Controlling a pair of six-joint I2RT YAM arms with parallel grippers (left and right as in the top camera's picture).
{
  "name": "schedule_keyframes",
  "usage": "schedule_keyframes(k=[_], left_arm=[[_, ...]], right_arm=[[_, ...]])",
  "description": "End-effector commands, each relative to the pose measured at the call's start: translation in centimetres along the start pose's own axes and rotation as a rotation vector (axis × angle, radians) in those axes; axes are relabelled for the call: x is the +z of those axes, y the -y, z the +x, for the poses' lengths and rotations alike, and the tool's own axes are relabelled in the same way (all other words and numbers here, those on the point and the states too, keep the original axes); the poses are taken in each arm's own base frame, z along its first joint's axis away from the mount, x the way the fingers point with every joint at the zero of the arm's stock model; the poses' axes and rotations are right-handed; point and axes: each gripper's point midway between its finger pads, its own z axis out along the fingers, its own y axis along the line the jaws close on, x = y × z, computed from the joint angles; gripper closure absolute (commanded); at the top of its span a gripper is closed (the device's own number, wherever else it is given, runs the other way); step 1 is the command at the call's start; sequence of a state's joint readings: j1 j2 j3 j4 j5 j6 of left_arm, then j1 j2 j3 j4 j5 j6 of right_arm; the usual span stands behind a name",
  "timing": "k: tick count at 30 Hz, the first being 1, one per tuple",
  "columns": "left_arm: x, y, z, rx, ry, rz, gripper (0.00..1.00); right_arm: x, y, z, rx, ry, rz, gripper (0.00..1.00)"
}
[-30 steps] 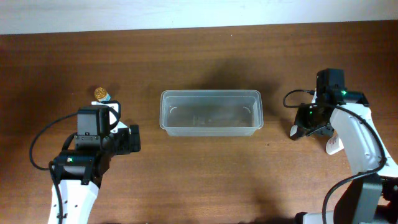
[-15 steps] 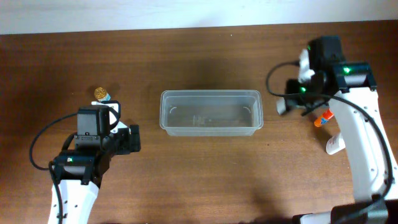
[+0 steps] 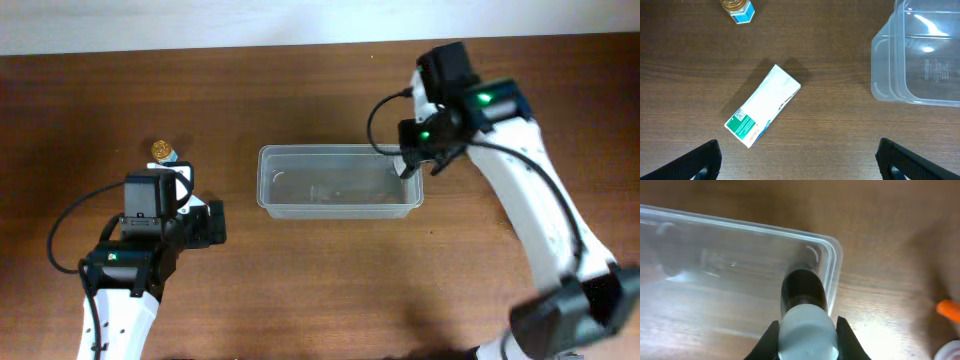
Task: Pack container
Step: 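Carry the black-capped bottle into the container's right end and release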
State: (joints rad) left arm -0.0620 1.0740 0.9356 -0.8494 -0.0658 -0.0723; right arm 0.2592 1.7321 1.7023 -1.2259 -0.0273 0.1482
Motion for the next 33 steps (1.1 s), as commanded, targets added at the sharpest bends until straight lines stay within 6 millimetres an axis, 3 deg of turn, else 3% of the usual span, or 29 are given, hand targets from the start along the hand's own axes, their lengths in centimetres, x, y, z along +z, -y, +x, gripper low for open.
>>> schedule_keyframes(k=[1, 4, 7, 14, 18, 22, 25, 27, 28, 31, 33], left_arm=[[-0.4, 0.0, -0.7, -0.016, 0.015, 0.008, 0.01], [-0.4, 0.0, -0.7, -0.016, 0.015, 0.008, 0.01], [-0.4, 0.0, -0.7, -0.016, 0.015, 0.008, 0.01], [-0.4, 0.0, -0.7, -0.016, 0.015, 0.008, 0.0], [-0.4, 0.0, -0.7, -0.016, 0.015, 0.008, 0.01], [-0.4, 0.0, -0.7, -0.016, 0.015, 0.008, 0.01], [-0.4, 0.0, -0.7, -0.016, 0.015, 0.008, 0.01], [-0.4, 0.0, -0.7, -0.016, 0.015, 0.008, 0.01], [-0.4, 0.0, -0.7, -0.016, 0.015, 0.008, 0.01], [-0.4, 0.0, -0.7, -0.016, 0.015, 0.008, 0.01], [-0.4, 0.0, -0.7, -0.016, 0.015, 0.008, 0.01]], right_arm=[[4.3, 0.0, 0.7, 0.044, -0.109, 0.022, 0.85], [7.3, 0.0, 0.6, 0.047, -0.156, 0.031, 0.85], [9.0, 0.1, 0.6, 0.048, -0.176, 0.034, 0.84], [9.9, 0.2, 0.0, 0.046, -0.161, 0.043, 0.83], [9.8, 0.3, 0.6, 0.046, -0.186, 0.047, 0.52], [9.2, 0.3, 0.9, 0.046, -0.195, 0.049, 0.5], [7.3, 0.2, 0.7, 0.046, -0.164, 0.043, 0.5], [4.8, 0.1, 0.1, 0.041, -0.115, 0.035, 0.49], [2.0, 0.5, -0.7, 0.041, -0.047, 0.053, 0.46], [-3.2, 2.6, -1.7, 0.072, 0.085, 0.137, 0.39], [-6.6, 5.1, -2.0, 0.136, 0.173, 0.207, 0.3]])
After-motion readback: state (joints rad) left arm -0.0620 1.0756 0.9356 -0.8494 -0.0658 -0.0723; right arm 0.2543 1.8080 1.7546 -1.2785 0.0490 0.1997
